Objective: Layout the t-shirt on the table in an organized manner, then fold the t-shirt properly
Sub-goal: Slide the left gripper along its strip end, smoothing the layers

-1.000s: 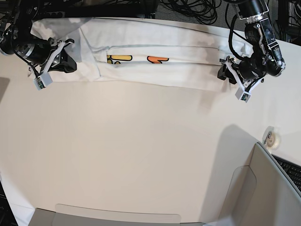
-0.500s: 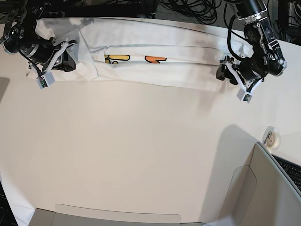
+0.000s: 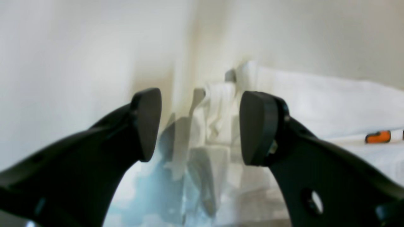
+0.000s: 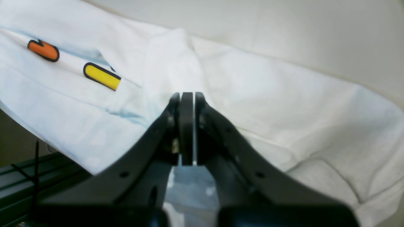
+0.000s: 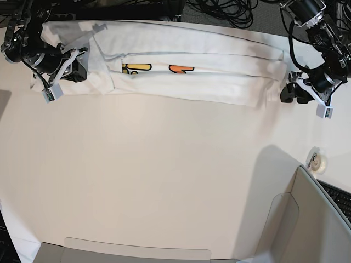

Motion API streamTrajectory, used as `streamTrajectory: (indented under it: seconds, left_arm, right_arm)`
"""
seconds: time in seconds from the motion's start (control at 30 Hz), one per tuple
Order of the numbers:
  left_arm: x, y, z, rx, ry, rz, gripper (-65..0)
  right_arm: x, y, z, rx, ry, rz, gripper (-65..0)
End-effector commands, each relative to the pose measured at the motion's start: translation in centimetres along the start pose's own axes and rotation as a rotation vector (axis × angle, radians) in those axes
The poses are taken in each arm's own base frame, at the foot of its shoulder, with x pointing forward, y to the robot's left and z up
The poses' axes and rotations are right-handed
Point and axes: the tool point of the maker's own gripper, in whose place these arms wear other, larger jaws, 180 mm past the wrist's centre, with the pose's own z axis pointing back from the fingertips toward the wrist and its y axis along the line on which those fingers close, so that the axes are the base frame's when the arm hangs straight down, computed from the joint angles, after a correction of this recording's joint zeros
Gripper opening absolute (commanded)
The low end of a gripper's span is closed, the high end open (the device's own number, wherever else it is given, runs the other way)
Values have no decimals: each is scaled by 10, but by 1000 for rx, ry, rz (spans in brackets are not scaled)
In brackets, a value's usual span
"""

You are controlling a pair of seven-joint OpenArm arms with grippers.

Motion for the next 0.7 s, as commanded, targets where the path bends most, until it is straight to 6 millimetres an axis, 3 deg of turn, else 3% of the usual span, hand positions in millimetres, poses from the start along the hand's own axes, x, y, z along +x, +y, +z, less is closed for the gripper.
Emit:
streamTrajectory:
  seconds: [0.0, 0.23, 0.47, 0.67]
  left_arm:
    - [5, 3, 6, 6, -23, -9, -267]
    - [-26, 21, 11, 29, -1, 110, -267]
    - [-62, 27, -7, -20, 65, 252, -266]
    - [-67, 26, -10, -31, 79, 266, -266]
  right_arm:
    - [11, 1, 4, 7, -40, 27, -650]
    - [10, 6, 1, 19, -48, 13, -650]
    - [10, 6, 1, 20, -47, 13, -650]
    - [9, 7, 1, 22, -44, 12, -650]
